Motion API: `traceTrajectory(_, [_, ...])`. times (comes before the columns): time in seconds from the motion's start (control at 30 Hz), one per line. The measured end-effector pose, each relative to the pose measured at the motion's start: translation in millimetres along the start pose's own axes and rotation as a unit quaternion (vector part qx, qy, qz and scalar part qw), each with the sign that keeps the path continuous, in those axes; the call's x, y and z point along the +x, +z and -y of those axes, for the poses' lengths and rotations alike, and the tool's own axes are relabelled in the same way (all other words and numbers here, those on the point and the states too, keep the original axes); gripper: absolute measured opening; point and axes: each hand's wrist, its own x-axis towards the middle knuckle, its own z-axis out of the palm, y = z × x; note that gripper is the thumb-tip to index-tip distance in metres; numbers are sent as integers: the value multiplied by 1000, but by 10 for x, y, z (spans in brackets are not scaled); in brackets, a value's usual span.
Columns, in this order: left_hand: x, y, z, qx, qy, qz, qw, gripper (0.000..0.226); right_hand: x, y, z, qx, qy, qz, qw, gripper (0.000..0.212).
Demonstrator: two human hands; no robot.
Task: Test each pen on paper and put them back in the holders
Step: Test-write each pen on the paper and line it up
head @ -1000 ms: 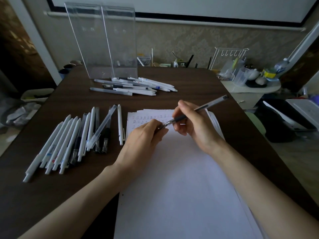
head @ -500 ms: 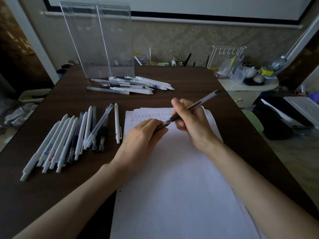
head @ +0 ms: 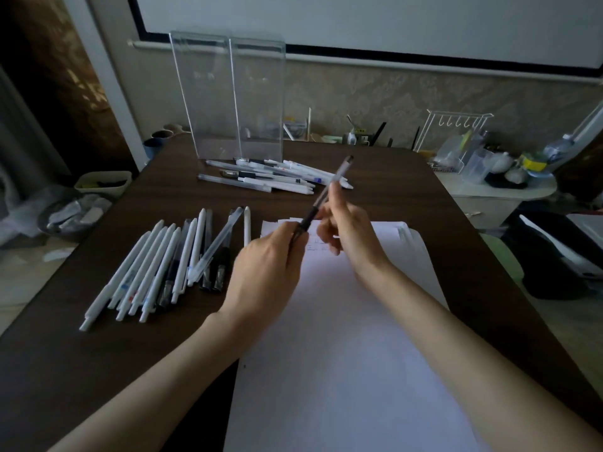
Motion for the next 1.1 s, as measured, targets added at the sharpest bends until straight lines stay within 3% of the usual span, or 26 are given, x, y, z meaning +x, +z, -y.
traceTrajectory(0.07, [40, -176, 100, 30, -51, -23, 998, 10, 184, -34, -9, -71, 8, -17, 997, 54])
traceTrajectory(0.13, [12, -357, 244, 99, -78, -42, 991, 16, 398, -40, -28, -184, -29, -30, 982, 33])
traceTrajectory(0.23, [-115, -507, 415, 216, -124, -31, 968, 22, 714, 74, -60, -313, -111, -16, 943, 15])
traceTrajectory(0.33, [-161, -502, 430, 286, -185, -2, 940, 28, 982, 255, -130, -414, -170, 4, 894, 15])
traceTrajectory(0.47, [-163, -439, 494, 253, -169, 86, 949, 54, 1146, 376, -190, -492, -178, 0, 852, 13])
traceTrajectory(0.67, [-165, -402, 578, 254, -110, 163, 947, 54, 1157, 350, -274, -549, -160, 7, 821, 13])
traceTrajectory(0.8, [-166, -402, 549, 241, -72, 162, 954, 50, 1044, 253, -215, -542, -159, -5, 825, 10])
traceTrajectory(0.97, [-168, -376, 490, 244, -101, 167, 950, 68, 747, -22, -161, -488, -151, -12, 860, 10])
traceTrajectory(1.1, [-152, -391, 479, 268, -119, 152, 944, 52, 425, -276, -141, -466, -184, 15, 865, 42])
